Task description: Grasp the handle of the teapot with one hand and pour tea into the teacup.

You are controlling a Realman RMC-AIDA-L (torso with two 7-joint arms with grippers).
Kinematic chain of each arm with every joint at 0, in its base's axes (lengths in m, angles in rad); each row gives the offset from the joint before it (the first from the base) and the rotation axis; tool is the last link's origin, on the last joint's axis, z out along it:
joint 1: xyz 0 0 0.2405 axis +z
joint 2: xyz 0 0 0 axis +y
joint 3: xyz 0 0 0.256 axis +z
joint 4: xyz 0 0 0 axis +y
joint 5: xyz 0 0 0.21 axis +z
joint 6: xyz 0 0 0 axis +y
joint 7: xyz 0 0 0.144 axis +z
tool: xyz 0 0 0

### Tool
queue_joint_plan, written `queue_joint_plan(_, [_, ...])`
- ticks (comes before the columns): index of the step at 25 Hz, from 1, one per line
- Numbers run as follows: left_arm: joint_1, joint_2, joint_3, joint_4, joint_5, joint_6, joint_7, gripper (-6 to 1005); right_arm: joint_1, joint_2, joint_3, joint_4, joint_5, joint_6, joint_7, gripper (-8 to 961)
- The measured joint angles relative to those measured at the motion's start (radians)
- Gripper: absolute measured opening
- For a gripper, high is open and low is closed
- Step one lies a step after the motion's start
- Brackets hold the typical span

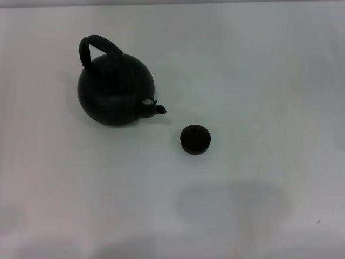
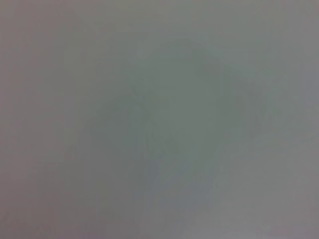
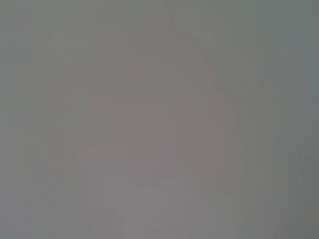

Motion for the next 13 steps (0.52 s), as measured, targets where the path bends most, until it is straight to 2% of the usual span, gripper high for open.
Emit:
queue_joint_plan(1, [0.000,0.001,-0.006,0.001,0.001,-0.002,0.001,887,-0.001,0.000,0.054,0.028,0.001,0.009,-0.028,844])
queue_joint_plan(3, [-0.003,0.003,-0.013,0.001,0.003,-0.004,0.013,887,0.001,0.000,0.094,0.058,0.001,0.010,-0.062,844])
queue_joint_plan(13, [-0.067,0.005,-0.007,-0.004,0.022,-0.098,0.036,888,0.008,0.001,0.118,0.079,0.001,0.071,-0.089,844])
